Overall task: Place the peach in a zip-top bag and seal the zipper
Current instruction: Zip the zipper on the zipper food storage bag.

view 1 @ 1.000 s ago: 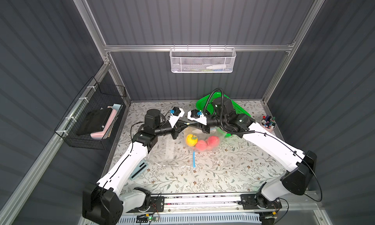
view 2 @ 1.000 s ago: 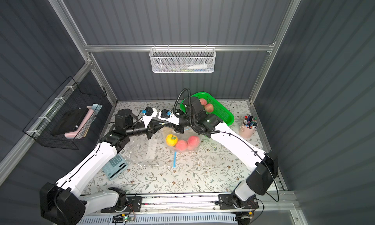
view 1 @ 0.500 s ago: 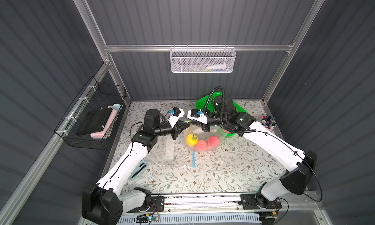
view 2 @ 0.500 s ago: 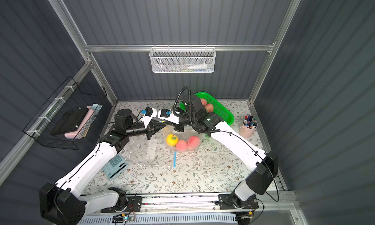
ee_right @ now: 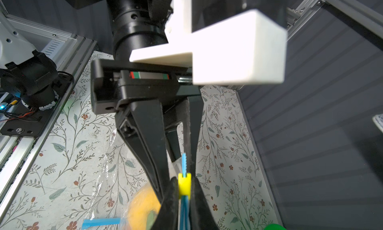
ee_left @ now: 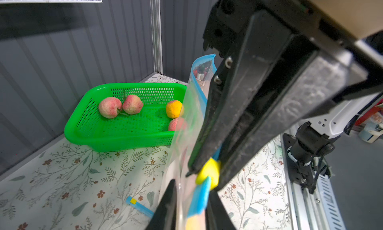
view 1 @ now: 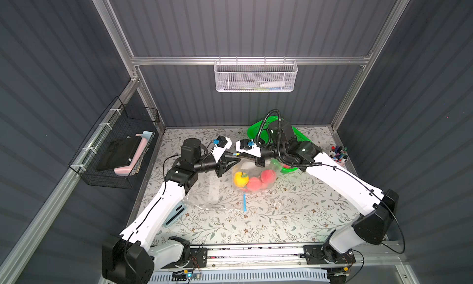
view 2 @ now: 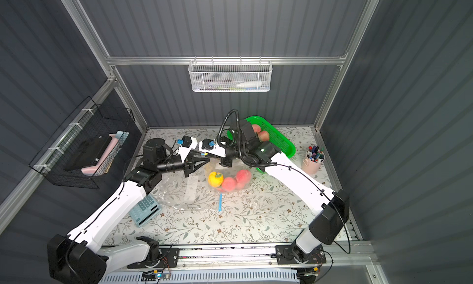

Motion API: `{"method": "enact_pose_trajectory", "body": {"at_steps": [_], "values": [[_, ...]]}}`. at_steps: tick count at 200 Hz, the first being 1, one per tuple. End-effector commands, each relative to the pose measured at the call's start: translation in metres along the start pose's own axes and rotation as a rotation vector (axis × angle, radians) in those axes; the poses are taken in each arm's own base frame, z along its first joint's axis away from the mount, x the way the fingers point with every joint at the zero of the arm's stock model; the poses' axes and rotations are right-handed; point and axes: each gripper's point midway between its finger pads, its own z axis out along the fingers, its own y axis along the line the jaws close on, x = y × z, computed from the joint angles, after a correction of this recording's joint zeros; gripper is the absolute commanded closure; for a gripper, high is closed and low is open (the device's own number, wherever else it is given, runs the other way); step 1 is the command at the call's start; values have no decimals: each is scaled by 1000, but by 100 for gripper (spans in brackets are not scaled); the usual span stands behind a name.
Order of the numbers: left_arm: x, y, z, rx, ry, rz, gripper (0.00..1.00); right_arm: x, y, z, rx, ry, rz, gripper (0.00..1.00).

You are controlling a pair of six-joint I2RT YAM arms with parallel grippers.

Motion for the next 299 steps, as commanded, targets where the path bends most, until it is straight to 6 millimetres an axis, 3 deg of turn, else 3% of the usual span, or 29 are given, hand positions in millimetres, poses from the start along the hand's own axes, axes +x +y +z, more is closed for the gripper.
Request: {"method": "enact_pose_trajectory", "body": {"at_steps": [1, 100, 202, 253, 286, 299], "values": [[-10, -8, -8, -7, -33, 41, 73, -13, 1, -7, -7, -30, -47, 90], [-10, -12, -10, 10, -38, 77, 100, -6, 4, -10, -36, -22, -49, 89], [-11, -13, -17, -47, -86, 99, 100, 18, -10, -21, -22, 70, -30, 87], [-13, -9, -23, -100, -89, 92, 100, 20, -14, -28, 1, 72, -25, 87], [-19, -23, -17, 27, -89, 75, 67, 5, -4, -27, -65, -3, -12, 87], [-24, -22, -14, 41, -91, 59, 62, -3, 2, -28, -94, -39, -16, 86]]}}
